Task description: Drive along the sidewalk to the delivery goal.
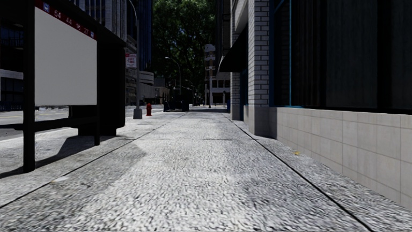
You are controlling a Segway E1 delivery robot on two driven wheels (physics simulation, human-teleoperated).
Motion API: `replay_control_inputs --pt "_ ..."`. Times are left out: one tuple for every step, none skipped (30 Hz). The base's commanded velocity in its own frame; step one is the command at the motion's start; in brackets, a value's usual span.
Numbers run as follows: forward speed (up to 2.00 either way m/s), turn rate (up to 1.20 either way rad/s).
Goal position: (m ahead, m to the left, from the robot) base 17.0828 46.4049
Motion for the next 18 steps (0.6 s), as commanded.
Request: replay_control_inputs --pt "2.0 0.0" --pt "2.0 0.0" --pt "2.0 0.0" --pt "2.0 0.0" --pt "2.0 0.0" --pt "2.0 0.0" --pt "2.0 0.0" --pt "2.0 0.0" --pt "2.0 0.0" --pt "2.0 0.0" --pt "2.0 0.0" --pt "2.0 0.0" --pt "2.0 0.0" --pt "2.0 0.0" --pt "2.0 0.0" --pt "2.0 0.0" --pt "2.0 0.0" --pt "2.0 0.0"
